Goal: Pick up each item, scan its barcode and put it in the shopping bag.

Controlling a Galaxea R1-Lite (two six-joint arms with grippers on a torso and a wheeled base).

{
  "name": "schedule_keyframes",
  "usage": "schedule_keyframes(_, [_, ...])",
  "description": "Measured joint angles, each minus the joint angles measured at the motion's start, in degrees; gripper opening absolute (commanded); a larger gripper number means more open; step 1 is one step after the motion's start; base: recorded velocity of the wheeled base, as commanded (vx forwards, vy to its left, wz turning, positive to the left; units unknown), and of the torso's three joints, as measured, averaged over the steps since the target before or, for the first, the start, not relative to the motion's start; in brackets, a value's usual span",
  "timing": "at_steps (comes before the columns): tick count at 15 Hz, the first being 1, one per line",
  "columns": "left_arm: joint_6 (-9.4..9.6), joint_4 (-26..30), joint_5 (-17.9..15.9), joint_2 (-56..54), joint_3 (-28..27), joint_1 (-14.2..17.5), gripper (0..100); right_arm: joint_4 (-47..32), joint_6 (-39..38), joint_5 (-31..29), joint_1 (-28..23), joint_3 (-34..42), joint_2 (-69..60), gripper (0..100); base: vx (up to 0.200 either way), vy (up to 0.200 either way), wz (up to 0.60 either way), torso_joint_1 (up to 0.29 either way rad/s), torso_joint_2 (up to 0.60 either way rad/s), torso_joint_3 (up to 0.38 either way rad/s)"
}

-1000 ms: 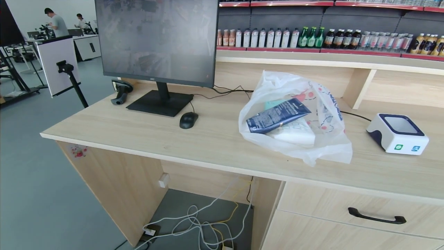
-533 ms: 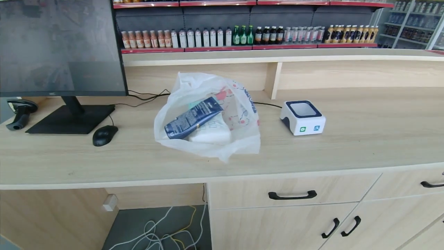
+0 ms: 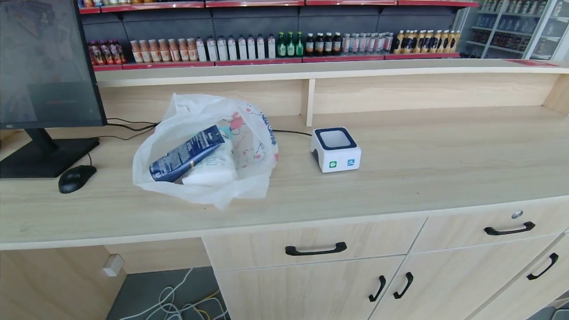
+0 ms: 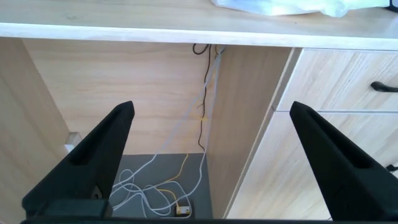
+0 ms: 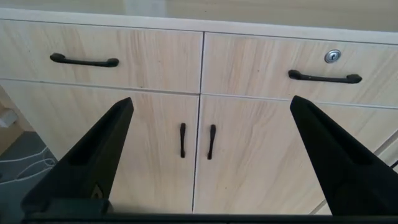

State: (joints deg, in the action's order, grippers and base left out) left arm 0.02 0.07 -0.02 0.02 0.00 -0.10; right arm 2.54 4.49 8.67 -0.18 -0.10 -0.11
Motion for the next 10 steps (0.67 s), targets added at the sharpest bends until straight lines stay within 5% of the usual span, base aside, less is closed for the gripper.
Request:
schedule_keyframes(6, [0.05, 0.02, -0.02, 0.00, 0.00, 0.05, 100, 0.00, 0.00, -0.18, 0.00, 0.00, 0.00, 100, 0.000, -0.200, 0.00, 0.002, 0.00, 0.002])
schedule_keyframes(10, [0.13, 0.00, -0.07, 0.00, 0.00, 0.07, 100, 0.00, 0.18, -0.18, 0.05, 0.00, 0.00, 100, 0.000, 0.000, 0.00, 0.000, 0.00, 0.000])
